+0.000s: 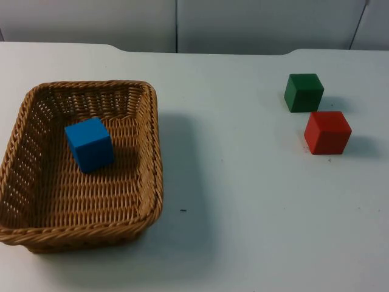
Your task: Pick up the basket with the left hand and place the blue cube into the basket with the right hand.
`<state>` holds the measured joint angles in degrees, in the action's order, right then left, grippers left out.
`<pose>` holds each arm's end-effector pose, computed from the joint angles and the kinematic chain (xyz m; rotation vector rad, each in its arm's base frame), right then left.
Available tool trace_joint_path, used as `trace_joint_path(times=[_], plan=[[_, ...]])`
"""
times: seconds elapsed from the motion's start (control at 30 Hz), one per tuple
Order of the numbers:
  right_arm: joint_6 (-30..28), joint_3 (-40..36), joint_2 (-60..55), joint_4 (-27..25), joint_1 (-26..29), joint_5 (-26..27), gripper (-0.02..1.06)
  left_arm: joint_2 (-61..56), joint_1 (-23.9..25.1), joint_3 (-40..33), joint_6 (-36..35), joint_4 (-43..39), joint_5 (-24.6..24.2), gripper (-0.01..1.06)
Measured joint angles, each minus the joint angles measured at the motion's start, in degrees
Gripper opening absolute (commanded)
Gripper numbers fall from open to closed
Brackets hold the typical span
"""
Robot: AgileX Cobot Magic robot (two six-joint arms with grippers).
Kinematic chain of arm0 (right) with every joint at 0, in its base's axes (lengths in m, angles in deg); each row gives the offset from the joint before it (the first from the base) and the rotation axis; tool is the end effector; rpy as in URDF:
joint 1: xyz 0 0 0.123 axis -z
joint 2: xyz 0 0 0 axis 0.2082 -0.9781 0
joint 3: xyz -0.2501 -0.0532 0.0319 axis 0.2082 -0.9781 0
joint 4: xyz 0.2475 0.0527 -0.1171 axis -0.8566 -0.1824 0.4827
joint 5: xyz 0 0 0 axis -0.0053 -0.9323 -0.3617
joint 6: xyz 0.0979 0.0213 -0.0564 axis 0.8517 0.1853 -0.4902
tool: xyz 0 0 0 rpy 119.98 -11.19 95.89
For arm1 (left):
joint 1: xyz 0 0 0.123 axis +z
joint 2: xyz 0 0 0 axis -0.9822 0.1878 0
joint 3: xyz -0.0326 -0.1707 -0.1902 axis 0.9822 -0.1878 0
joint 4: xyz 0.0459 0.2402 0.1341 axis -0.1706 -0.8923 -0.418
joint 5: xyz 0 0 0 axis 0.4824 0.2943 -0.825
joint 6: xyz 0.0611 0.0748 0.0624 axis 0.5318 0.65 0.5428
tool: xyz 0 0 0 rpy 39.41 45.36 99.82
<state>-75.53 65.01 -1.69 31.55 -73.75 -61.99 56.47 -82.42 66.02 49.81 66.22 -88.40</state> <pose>0.0174 0.0635 0.2825 -1.4194 1.6201 0.7901 0.0657 -0.0055 0.2816 0.1074 2.0564 -0.0264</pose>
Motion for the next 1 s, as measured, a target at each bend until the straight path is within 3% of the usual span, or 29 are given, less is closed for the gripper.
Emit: trace_joint_path(times=[0.13,0.17,0.33,0.37,0.5,0.53,0.67,0.7,0.77,0.83,1.0], plan=[[0.00,0.00,0.00,0.00,16.24,0.00,1.05,0.00,0.00,0.00,0.00,0.00,0.00,1.05],[0.00,0.00,0.00,0.00,16.24,0.00,1.05,0.00,0.00,0.00,0.00,0.00,0.00,1.05],[0.00,0.00,0.00,0.00,38.41,0.00,1.05,0.00,0.00,0.00,0.00,0.00,0.00,1.05],[0.00,0.00,0.00,0.00,38.41,0.00,1.05,0.00,0.00,0.00,0.00,0.00,0.00,1.05],[0.00,0.00,0.00,0.04,54.94,0.00,1.05,0.00,0.00,0.00,0.00,0.00,0.00,1.05],[0.00,0.00,0.00,0.04,54.94,0.00,1.05,0.00,0.00,0.00,0.00,0.00,0.00,1.05],[0.00,0.00,0.00,0.14,69.42,0.00,1.05,0.00,0.00,0.00,0.00,0.00,0.00,1.05],[0.00,0.00,0.00,0.14,69.42,0.00,1.05,0.00,0.00,0.00,0.00,0.00,0.00,1.05],[0.00,0.00,0.00,0.14,75.91,0.00,1.05,0.00,0.00,0.00,0.00,0.00,0.00,1.05],[0.00,0.00,0.00,0.14,78.87,0.00,1.05,0.00,0.00,0.00,0.00,0.00,0.00,1.05],[0.00,0.00,0.00,0.14,82.04,0.00,1.05,0.00,0.00,0.00,0.00,0.00,0.00,1.05]])
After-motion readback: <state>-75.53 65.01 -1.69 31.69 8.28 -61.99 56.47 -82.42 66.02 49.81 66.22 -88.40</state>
